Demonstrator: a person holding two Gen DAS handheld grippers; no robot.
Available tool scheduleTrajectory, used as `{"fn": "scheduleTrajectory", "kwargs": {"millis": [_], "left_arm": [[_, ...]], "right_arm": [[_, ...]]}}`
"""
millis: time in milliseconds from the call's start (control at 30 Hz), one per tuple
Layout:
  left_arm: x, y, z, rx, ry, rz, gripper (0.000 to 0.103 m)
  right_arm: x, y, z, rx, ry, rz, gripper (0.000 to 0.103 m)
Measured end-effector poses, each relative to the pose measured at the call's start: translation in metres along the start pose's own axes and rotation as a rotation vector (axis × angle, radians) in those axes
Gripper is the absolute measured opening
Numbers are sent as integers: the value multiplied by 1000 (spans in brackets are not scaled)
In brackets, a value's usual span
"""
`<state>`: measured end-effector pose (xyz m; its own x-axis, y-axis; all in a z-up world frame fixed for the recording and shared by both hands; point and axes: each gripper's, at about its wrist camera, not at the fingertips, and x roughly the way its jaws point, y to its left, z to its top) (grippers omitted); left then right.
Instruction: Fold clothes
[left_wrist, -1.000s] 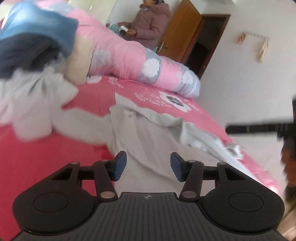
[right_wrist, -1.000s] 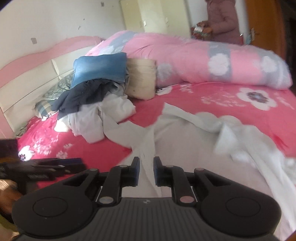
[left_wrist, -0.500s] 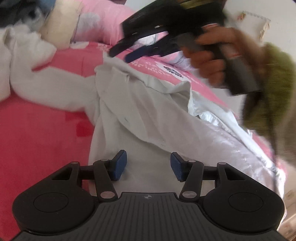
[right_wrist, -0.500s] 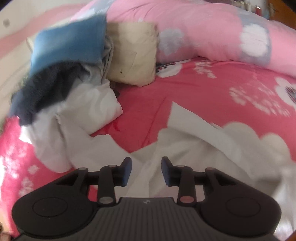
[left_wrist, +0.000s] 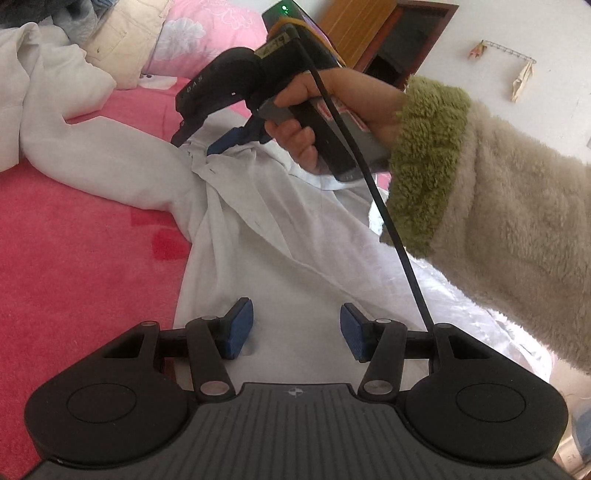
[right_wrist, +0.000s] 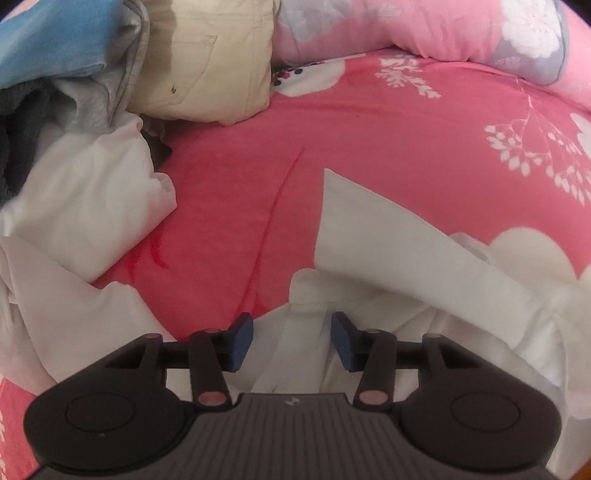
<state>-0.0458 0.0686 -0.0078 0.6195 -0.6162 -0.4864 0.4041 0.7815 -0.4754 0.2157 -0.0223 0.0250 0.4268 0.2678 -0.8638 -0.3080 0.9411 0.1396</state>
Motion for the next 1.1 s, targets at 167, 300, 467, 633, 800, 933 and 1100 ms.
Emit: {"fn": "scheduleTrajectory", "kwargs": {"millis": [167,300,467,633,800,933,1100], "left_arm": [[0,1,-1,-5,-3,-6,52],[1,1,-1,-7,-6,-7,52],[-1,4,-2,-18,-10,-17,52],[-2,5,-4,-18,-11,-18,52],[-2,6,-6,-28,-13,-26,52],[-3,6,-6,-28,-14,-26,52],[-3,7,-5,-28,-14,-27,52]], "right_arm": [[-1,5,13,3,-6,-33,50],[12,8,11,-25,11,-67,48],[10,8,7,-66,-34,-66,20],[-13,-18,8,22,-91,55,4],[-52,-44,8,82,-202,152,2],[-85,-66,6,111,-284,179,2],[-109,-101,-1,155,-341,120,2]]}}
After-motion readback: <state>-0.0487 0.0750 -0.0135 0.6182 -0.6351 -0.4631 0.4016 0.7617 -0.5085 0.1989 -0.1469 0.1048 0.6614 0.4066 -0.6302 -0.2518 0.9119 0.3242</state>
